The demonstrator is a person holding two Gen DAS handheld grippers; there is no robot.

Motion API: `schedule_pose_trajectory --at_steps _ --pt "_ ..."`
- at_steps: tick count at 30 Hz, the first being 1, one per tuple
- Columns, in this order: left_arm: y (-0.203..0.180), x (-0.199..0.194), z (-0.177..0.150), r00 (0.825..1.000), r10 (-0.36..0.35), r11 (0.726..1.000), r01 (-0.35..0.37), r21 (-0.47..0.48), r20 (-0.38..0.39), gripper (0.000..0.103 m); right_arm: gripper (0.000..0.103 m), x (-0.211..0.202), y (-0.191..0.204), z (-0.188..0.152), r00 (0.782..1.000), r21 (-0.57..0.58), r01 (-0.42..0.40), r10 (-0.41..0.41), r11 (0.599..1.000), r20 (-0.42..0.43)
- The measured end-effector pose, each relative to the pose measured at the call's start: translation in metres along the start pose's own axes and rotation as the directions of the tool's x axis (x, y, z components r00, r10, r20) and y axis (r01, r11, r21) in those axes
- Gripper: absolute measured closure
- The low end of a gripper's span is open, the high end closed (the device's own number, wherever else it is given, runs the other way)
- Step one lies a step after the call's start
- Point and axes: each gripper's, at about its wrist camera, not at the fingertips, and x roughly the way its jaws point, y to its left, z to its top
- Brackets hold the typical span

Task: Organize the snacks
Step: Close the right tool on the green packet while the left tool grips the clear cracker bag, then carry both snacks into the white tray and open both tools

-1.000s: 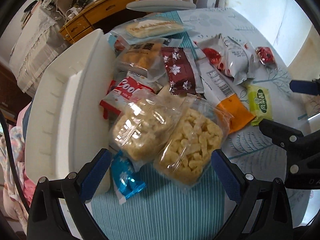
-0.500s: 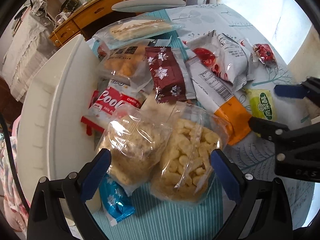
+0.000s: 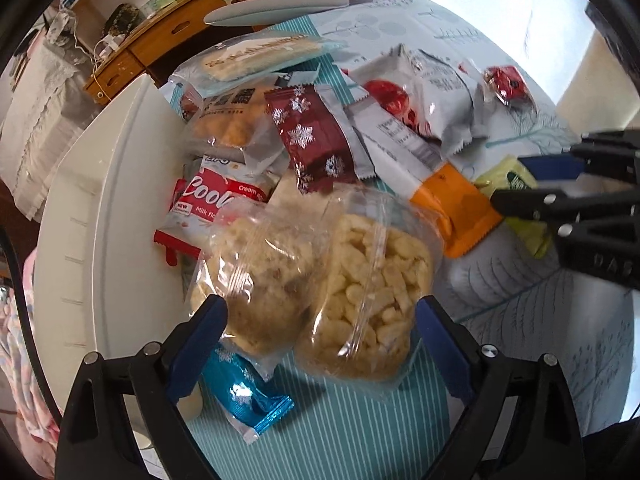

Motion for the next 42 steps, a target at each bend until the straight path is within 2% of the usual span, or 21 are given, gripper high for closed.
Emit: schedule_pose_trajectory --at_steps 5,7,10,11,13,17,23,30,36,42 --pt "-0.010 -0.001 -0.002 1.000 0.029 0.999 -0.029 0.021 0.005 0.007 0.066 -0.004 -0.003 -0.006 1.000 0.025 -0.016 0.016 1.000 -0.013" --pt "-0.014 -0.002 -0.002 0.999 0.031 0.999 -0.032 0.043 0.017 0.011 0.066 -0.006 -0.006 -0.009 1.000 0.044 -0.027 0.027 0.999 -0.014" --pt "-0.025 -0.009 -0.005 0.997 0.047 0.994 -0.053 0.100 0.059 0.026 0.066 -0.012 -0.010 -0.013 0.999 0.066 -0.041 0.042 0.997 -0.009" --pt "-0.030 -0.011 -0.006 0.998 0.020 0.992 -0.027 0.123 0.064 0.044 0.066 -0.014 -0.011 -0.016 0.999 0.075 -0.045 0.046 0.996 -0.008" --pt "-0.038 -0.014 -0.009 0.997 0.036 0.990 -0.046 0.133 0.070 0.050 0.066 -0.017 -0.014 -0.018 0.999 0.095 -0.050 0.050 0.994 -0.004" --pt "-0.038 -0.016 -0.007 0.998 0.022 0.994 -0.028 0.108 0.058 0.051 0.066 -0.025 -0.019 -0.023 0.999 0.126 -0.042 0.041 0.991 0.010" --pt "-0.025 -0.022 -0.006 0.999 -0.051 0.999 0.051 0.018 0.004 0.059 0.066 -0.037 -0.024 -0.029 0.998 0.161 -0.052 0.048 0.986 0.028" --pt "-0.010 -0.030 -0.018 0.987 -0.145 0.987 0.140 -0.075 -0.069 0.062 0.066 -0.048 -0.024 -0.035 0.997 0.206 -0.068 0.060 0.976 0.042" --pt "0.002 -0.052 -0.033 0.985 -0.169 0.983 0.165 -0.078 -0.046 0.062 0.066 -0.056 -0.017 -0.037 0.996 0.221 -0.084 0.072 0.972 0.058" --pt "0.022 -0.098 -0.038 0.975 -0.223 0.971 0.223 -0.091 0.016 0.062 0.066 -0.069 -0.003 -0.040 0.992 0.236 -0.109 0.093 0.966 0.079"
